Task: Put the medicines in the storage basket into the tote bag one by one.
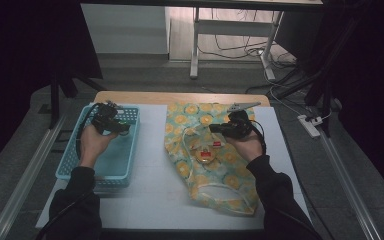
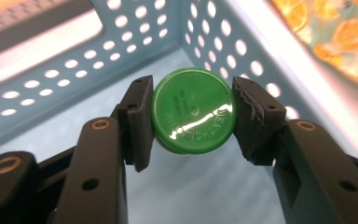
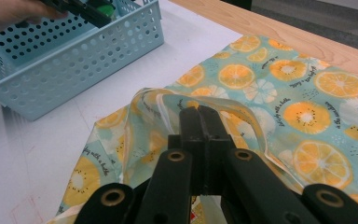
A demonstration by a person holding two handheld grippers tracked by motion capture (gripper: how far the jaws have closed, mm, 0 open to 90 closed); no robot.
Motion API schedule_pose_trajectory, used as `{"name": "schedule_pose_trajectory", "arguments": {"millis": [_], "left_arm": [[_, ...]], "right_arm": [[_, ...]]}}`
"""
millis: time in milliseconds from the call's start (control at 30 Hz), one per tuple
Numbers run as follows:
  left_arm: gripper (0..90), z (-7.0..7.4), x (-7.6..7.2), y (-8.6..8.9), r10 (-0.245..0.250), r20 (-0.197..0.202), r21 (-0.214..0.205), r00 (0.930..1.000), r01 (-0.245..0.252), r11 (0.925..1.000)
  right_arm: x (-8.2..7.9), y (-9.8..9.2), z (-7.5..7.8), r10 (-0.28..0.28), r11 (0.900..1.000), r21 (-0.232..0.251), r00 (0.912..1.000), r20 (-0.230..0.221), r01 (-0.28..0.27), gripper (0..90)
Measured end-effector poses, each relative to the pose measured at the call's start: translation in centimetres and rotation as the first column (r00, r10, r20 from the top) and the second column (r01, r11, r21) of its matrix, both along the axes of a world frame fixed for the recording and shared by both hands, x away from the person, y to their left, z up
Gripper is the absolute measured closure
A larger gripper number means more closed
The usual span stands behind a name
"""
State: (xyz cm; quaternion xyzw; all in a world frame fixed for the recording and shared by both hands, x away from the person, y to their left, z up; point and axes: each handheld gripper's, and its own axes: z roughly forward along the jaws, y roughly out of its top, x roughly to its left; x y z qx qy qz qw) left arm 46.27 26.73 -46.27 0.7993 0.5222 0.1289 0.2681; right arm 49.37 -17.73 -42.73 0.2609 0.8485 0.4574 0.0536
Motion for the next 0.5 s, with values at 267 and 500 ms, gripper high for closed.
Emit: {"name": "schedule_pose_trajectory", "arguments": {"millis": [267,500], "left_arm": [[52.2,2.5,-1.4,-0.1,-0.037,0.039,-0.021,0.9986,0.037,0.9991],[52.2,4.4,-2.2,-1.3,-0.089,0.075,-0.051,0.9932,0.093,0.9943]], "right_arm": [[-0.1,-0.1,0.2,-0.003,1.0,0.004,1.0,0.006,0.003,90.0],[-0.1,0.0,0.3,-0.003,1.0,0.004,1.0,0.007,0.003,90.0]]}}
